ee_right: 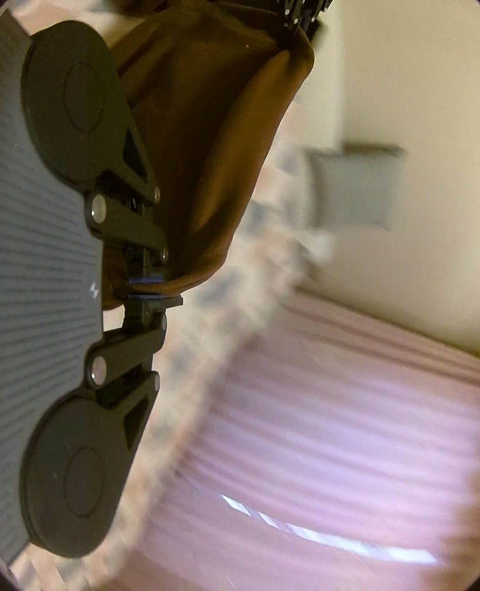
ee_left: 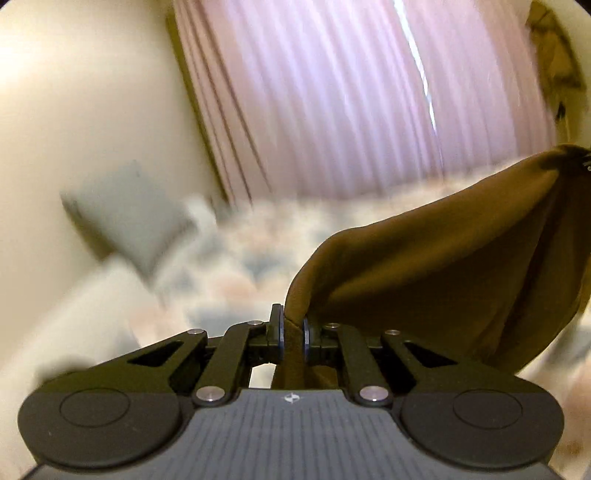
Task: Fold clothes
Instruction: 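Lift the brown shirt high with both grippers to shake it out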
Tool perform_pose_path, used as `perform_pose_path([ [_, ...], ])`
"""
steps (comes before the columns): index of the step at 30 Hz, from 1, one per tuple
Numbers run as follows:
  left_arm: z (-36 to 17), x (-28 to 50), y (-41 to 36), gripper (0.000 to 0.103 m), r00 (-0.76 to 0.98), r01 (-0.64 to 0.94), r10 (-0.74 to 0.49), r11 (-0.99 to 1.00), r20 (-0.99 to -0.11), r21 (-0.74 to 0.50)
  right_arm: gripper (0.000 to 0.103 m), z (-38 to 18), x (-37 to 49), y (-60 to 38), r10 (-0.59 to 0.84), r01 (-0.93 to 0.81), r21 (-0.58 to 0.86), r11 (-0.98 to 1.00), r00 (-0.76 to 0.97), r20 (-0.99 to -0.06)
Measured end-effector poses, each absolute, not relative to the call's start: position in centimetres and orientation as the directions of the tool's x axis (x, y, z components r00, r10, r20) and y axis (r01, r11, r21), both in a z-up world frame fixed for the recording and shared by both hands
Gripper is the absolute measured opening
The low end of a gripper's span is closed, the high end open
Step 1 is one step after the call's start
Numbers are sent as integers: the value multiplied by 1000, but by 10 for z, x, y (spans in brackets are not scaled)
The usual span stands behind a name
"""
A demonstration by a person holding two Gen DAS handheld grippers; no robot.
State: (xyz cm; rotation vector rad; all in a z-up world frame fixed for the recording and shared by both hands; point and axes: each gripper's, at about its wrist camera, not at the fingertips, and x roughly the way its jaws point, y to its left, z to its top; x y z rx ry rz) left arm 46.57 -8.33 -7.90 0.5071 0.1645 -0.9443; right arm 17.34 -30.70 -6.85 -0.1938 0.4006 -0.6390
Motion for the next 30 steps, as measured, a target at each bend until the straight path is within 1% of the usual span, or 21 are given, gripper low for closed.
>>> perform_pose_path([
  [2, -40, 441, -87, 10, 602, 780, -759, 491, -250, 388, 3, -33, 150, -301, -654, 588, -307, 748, 730, -195],
  [5, 14, 395, -80, 10, 607, 743, -787, 510, -114, 433, 3, 15, 108, -290, -686, 642, -305, 704, 725, -58],
  [7, 42, 361, -73, 10, 609, 716, -792, 524, -45, 462, 3, 46, 74, -281, -696, 668, -302, 680, 718, 23],
  [11, 97, 288, -53, 10, 596, 671, -799, 549, 78, 499, 3, 103, 0, -254, -695, 698, -314, 643, 705, 142],
  [14, 123, 233, -34, 10, 588, 645, -797, 565, 139, 515, 3, 135, -57, -228, -681, 696, -350, 627, 708, 188],
  [18, 141, 155, -10, 10, 583, 617, -788, 589, 200, 522, 3, 164, -132, -188, -661, 673, -405, 618, 725, 196],
  [22, 146, 95, 7, 11, 585, 616, -786, 590, 198, 522, 3, 178, -194, -158, -646, 637, -457, 621, 746, 161],
  [27, 147, 53, -6, 11, 572, 627, -809, 538, 136, 563, 3, 189, -239, -153, -651, 600, -494, 629, 754, 87],
  [30, 146, 42, -37, 11, 545, 651, -835, 476, 73, 591, 3, 183, -247, -187, -682, 598, -486, 638, 731, 5],
])
